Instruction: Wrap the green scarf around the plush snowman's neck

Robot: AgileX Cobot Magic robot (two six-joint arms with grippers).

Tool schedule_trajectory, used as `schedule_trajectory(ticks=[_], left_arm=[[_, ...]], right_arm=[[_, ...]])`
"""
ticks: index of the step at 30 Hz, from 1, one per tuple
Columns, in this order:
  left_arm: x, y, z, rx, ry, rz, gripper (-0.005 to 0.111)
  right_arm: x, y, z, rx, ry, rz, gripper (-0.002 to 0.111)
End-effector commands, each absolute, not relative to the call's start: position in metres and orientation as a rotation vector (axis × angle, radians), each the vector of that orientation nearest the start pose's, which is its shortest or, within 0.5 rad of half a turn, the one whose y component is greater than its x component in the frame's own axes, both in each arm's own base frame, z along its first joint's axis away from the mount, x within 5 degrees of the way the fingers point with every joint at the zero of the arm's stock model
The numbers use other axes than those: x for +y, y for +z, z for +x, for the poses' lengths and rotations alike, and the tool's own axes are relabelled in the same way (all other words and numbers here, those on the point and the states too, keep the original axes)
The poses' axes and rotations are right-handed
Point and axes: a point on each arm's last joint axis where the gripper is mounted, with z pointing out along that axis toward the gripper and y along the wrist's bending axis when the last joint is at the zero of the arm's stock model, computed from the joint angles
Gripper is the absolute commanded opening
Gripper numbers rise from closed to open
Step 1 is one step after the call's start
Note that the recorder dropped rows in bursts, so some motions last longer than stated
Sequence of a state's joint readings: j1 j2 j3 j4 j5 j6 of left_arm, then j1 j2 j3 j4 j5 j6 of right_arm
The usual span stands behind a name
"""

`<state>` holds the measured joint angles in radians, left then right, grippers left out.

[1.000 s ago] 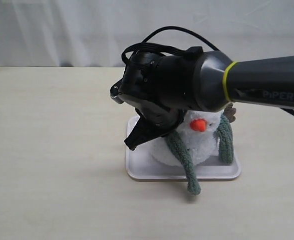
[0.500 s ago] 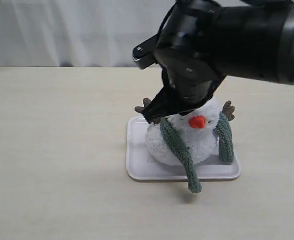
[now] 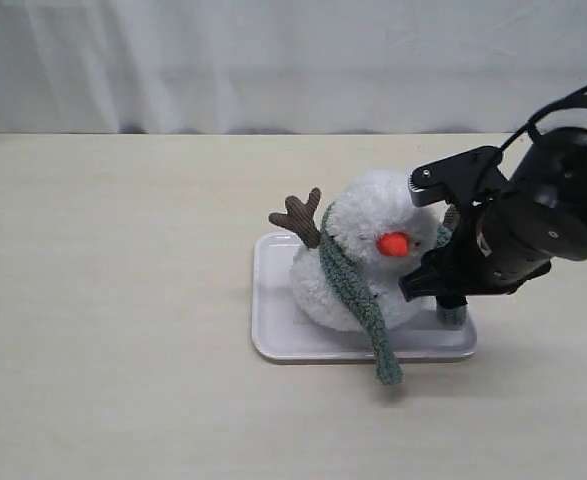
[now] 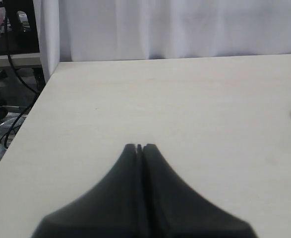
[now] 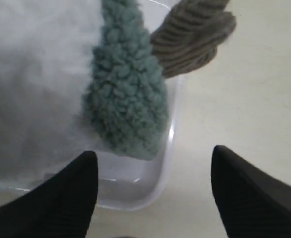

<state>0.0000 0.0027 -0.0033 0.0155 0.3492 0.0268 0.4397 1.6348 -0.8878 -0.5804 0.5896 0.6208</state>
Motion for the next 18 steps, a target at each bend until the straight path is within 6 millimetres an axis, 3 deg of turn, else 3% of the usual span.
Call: schedule_trajectory(ticks=[1,6,9,12,18], left_arm=[[0.0,0.182,0.054,1.824,0.032,0.032,0.0],[0.0,0.182,0.054,1.824,0.032,0.032,0.0],[0.0,0.182,0.054,1.824,0.032,0.032,0.0],[0.0,0.183,0.054,1.82,0.032,0.032,0.0],[0.0,0.183,0.054,1.82,0.032,0.032,0.0]], right_arm=[[0.09,0.162,0.294,2.603,-0.146,-0.315,0.062],[0.094,0.144,0.301,2.585,-0.091,-0.382,0.057],[0.095,0.143,0.302,2.584,-0.085,-0.384,0.027],[0.093,0.142,0.3,2.605,-0.113,-0.379,0.007],[0.085,0.142,0.295,2.673,-0.215,-0.364,0.004]])
